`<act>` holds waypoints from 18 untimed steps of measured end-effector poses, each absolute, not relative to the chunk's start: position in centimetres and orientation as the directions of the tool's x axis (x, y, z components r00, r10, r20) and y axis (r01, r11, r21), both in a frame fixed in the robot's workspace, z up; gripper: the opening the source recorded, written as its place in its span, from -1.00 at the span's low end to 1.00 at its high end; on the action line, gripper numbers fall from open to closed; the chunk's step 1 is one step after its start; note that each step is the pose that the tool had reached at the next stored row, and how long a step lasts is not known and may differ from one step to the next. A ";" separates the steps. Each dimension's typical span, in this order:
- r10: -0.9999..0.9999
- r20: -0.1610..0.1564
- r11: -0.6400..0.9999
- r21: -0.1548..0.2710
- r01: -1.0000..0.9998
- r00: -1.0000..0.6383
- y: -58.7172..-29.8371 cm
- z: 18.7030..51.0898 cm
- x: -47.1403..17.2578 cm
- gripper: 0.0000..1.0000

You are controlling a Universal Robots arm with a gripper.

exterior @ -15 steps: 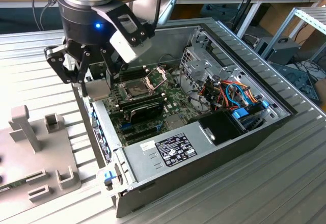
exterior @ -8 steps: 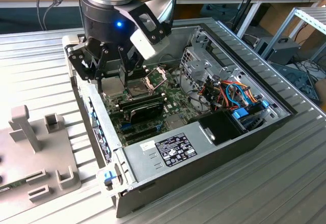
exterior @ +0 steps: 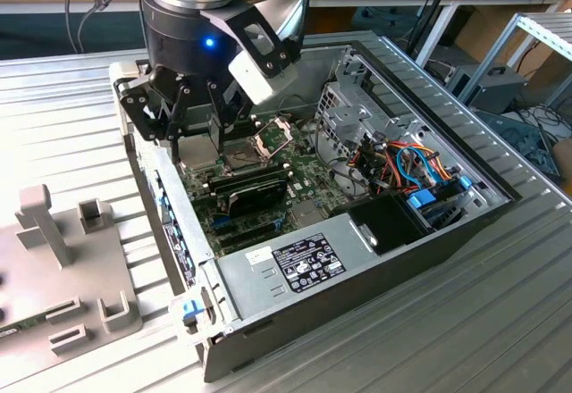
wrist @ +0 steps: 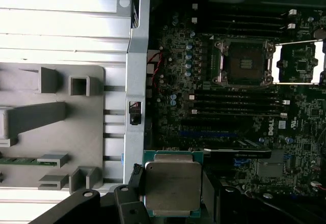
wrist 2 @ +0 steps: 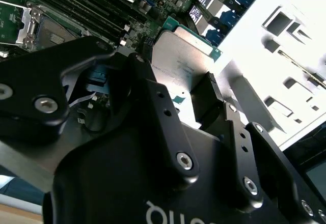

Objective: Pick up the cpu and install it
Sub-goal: 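Pick up the cpu and move it towards the insertion slot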

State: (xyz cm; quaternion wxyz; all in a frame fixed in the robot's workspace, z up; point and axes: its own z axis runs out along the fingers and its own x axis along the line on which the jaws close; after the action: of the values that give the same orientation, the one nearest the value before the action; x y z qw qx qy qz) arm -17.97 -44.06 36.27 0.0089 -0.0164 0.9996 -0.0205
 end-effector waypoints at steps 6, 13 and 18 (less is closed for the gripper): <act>-0.033 -0.017 0.999 -0.041 -0.032 -0.999 -44.1 36.3 -17.3 0.09; -0.033 -0.017 0.999 -0.041 -0.032 -0.999 -44.1 36.2 -15.7 0.09; -0.033 -0.017 0.999 -0.041 -0.032 -0.999 -44.1 36.2 -14.5 0.09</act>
State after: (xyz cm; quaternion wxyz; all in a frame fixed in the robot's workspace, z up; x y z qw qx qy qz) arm -14.54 -44.05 36.20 0.0090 -0.0164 0.9996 -0.0205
